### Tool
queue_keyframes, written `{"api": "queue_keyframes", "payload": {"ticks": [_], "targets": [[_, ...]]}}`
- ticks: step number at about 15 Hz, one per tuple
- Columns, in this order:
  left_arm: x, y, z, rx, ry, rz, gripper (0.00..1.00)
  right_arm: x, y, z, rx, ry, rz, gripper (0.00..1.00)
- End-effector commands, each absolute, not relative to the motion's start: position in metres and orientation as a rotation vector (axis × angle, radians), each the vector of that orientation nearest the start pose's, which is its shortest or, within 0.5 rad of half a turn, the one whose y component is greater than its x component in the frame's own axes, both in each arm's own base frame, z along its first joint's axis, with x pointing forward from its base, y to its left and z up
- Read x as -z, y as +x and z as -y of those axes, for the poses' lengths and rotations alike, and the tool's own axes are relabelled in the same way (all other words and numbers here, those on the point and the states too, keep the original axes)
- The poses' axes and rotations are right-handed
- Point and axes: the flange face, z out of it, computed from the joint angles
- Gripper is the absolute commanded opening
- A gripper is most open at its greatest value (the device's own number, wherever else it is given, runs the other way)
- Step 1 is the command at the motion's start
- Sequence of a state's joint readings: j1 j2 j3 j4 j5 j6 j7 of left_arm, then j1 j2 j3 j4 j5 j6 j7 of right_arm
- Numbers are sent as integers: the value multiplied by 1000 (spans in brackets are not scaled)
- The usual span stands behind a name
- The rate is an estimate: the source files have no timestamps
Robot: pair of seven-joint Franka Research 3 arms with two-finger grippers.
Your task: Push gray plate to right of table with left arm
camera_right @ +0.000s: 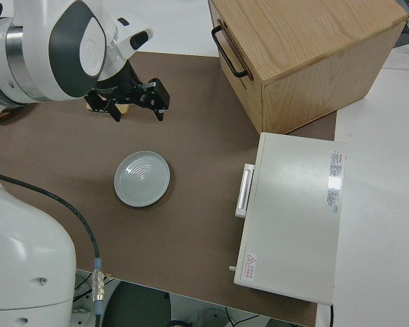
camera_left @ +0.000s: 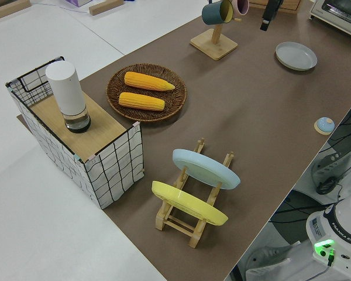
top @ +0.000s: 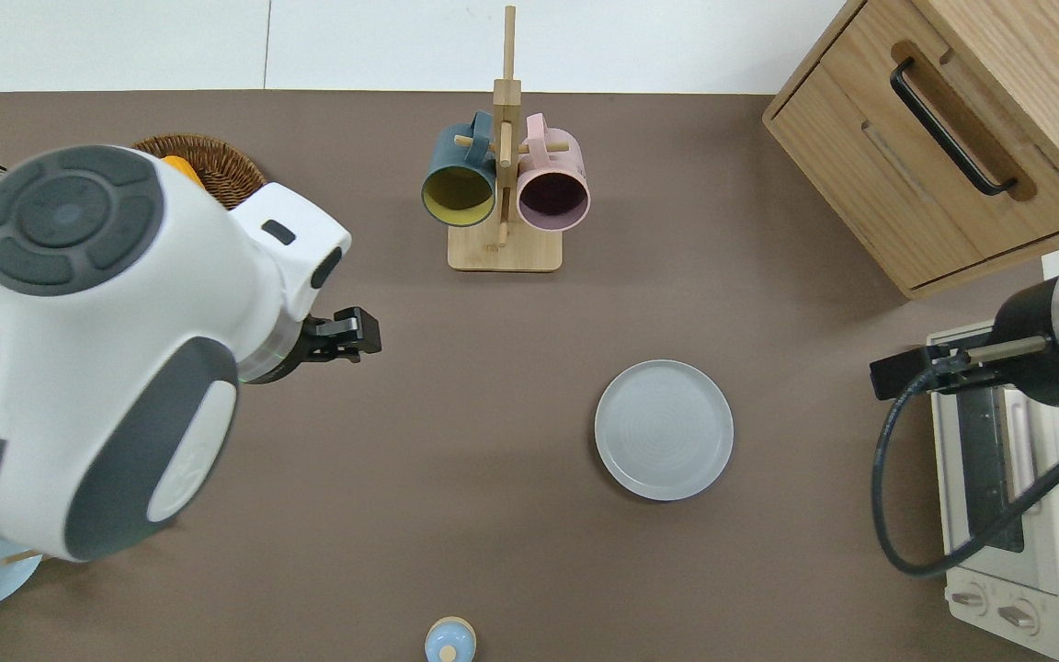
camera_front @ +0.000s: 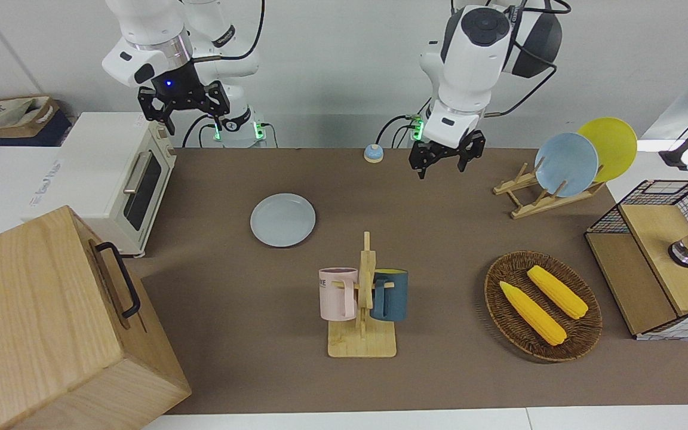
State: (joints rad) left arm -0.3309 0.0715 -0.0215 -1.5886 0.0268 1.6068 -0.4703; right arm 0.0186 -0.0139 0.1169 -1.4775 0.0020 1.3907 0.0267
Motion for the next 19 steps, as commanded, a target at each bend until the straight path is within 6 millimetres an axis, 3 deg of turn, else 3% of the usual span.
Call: {"api": "queue_keyframes", "payload": {"ticks": [1, 9, 14, 19], "targets": [[-600, 531, 150, -77, -3131, 106, 995, -664, 524, -71, -121, -3131, 164, 983], [-585, 501, 79, -98, -3162, -10, 1000, -664, 524, -71, -121, -3131, 164, 983], [-571, 497, 74, -57, -3167, 1, 1000, -664, 524, -71, -121, -3131, 164, 983], [-570, 496, 71, -70, -3159, 31, 1000, -664, 524, -71, -121, -3131, 162, 983]]}}
